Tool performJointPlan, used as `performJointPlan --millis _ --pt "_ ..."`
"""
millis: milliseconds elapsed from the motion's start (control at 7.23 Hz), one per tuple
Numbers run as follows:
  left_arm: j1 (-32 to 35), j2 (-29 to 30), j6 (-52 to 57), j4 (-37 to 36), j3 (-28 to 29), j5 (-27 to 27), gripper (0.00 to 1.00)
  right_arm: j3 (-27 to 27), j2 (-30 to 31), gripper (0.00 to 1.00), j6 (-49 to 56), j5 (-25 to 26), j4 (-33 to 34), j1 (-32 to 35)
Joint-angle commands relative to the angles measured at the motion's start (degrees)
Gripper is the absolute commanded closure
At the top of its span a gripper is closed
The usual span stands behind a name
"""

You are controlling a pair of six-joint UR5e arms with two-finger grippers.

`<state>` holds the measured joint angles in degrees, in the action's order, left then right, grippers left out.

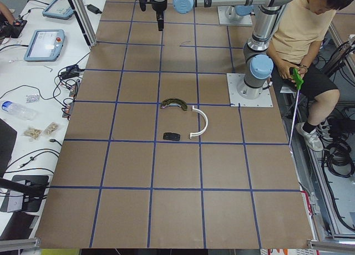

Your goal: Place bearing gear from tray to pile

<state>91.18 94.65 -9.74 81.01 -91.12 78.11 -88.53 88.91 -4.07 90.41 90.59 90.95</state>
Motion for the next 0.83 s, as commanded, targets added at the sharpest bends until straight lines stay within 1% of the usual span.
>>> performJointPlan --millis 0,138,415,553,692 --pt "-0.04 -0.7 0.07 0.03 -0.73 0.03 0.0 -0.06 -0.05 0.0 3.16 0.37 0.29 -0.85" --pt "-0.12 -0.7 0.07 -0.06 -0.73 0.03 0.0 -0.24 -0.05 0.0 8.67 0.64 0.03 -4.78" --pt "-0.56 -0.7 0.07 -0.06 -0.64 -0.06 0.0 -1.2 -0.22 0.0 27.71 -0.15 0.11 -19.07" --pt "-0.56 -0.7 -0.01 -0.06 -0.55 -0.06 0.0 -1.38 -1.7 0.0 33.54 -0.15 0.29 -24.8" --pt "-0.65 -0.79 0.16 -0.06 -0.55 0.11 0.0 -1.47 -3.55 0.0 34.73 -0.15 1.86 -29.99"
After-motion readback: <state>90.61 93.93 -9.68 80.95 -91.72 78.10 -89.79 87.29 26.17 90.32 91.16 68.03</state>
